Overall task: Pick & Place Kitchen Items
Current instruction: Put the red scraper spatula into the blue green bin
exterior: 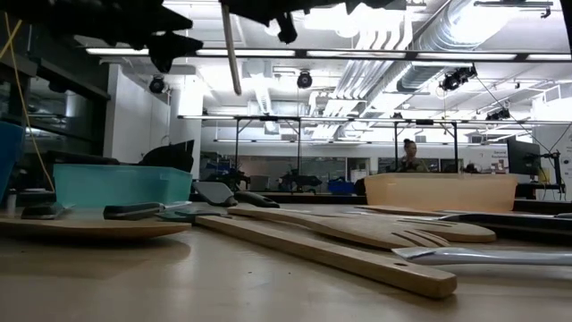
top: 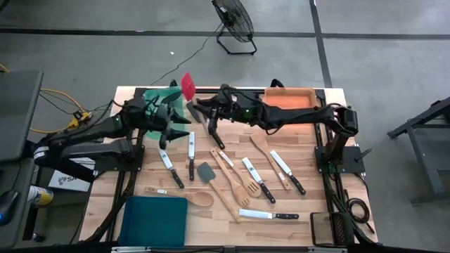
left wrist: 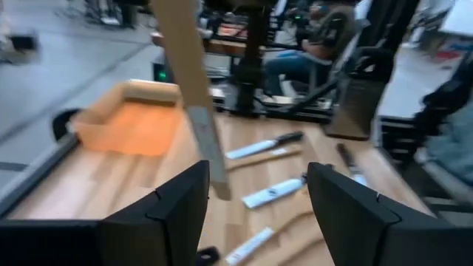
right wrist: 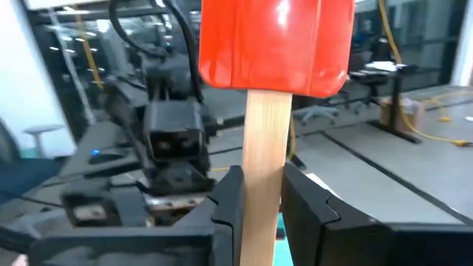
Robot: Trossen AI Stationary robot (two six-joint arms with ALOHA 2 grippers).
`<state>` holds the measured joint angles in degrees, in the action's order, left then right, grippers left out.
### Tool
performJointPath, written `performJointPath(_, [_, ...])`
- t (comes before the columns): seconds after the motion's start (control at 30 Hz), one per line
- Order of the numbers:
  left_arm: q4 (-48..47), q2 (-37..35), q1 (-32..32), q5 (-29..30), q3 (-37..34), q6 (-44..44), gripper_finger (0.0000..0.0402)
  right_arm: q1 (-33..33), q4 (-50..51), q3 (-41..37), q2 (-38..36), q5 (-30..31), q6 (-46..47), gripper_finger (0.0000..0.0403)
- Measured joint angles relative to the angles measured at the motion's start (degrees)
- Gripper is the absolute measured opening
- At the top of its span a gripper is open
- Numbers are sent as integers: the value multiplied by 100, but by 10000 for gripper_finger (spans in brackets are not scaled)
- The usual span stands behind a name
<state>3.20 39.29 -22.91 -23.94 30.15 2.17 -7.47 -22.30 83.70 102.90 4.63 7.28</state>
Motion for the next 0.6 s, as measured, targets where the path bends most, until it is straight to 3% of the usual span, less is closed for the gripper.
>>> performJointPath(0.23, [565,465,636,1088,-2,-197,225,46,-182,2,-37,-501,-20,58])
performJointPath(0.6, [1716,1429,838,1053,-2,289,225,161,-324,2,-37,-619,-231,58])
